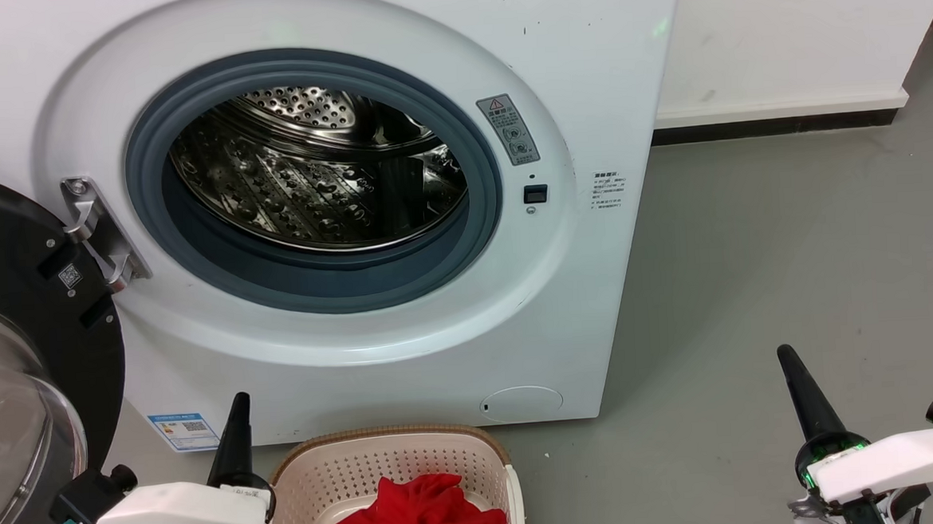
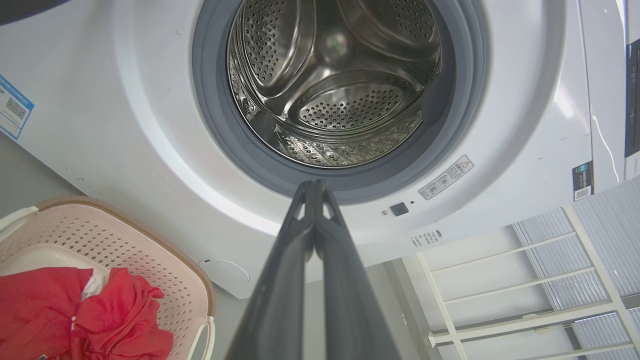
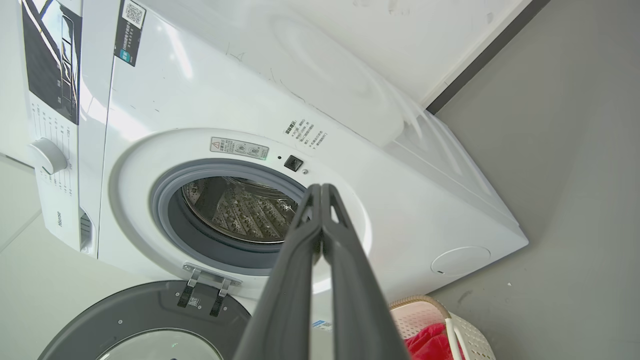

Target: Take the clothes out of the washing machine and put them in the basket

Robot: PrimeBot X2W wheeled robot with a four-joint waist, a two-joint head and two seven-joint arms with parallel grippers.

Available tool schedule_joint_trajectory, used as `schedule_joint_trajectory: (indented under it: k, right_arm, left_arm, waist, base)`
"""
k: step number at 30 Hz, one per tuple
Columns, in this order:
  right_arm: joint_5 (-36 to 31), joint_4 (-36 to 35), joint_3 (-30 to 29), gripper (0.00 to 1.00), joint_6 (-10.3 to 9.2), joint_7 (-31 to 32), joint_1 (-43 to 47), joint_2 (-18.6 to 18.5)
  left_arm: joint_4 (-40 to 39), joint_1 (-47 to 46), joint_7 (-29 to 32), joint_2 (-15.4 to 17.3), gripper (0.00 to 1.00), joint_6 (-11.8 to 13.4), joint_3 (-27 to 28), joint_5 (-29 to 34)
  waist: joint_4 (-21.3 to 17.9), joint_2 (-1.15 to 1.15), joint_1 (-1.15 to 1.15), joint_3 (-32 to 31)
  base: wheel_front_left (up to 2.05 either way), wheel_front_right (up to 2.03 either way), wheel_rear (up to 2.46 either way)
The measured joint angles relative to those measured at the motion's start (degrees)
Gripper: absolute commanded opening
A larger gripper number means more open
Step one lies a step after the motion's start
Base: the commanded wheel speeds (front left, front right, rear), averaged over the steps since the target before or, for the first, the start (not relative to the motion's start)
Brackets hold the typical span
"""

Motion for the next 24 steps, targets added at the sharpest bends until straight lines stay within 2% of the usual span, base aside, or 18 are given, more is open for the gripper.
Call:
schedule_joint_trajectory:
  k: [24]
  right_arm:
    - [14.5,2.9,-1.4,0.0,0.0,1.1,-2.3,0.0]
  left_arm:
    - [2.0,-1.6,2.5,-0.4,0.0,-1.3,1.1,-14.1]
  waist:
    - [0.0,0.0,0.0,0.6]
  base:
    - [0.0,0.0,0.0]
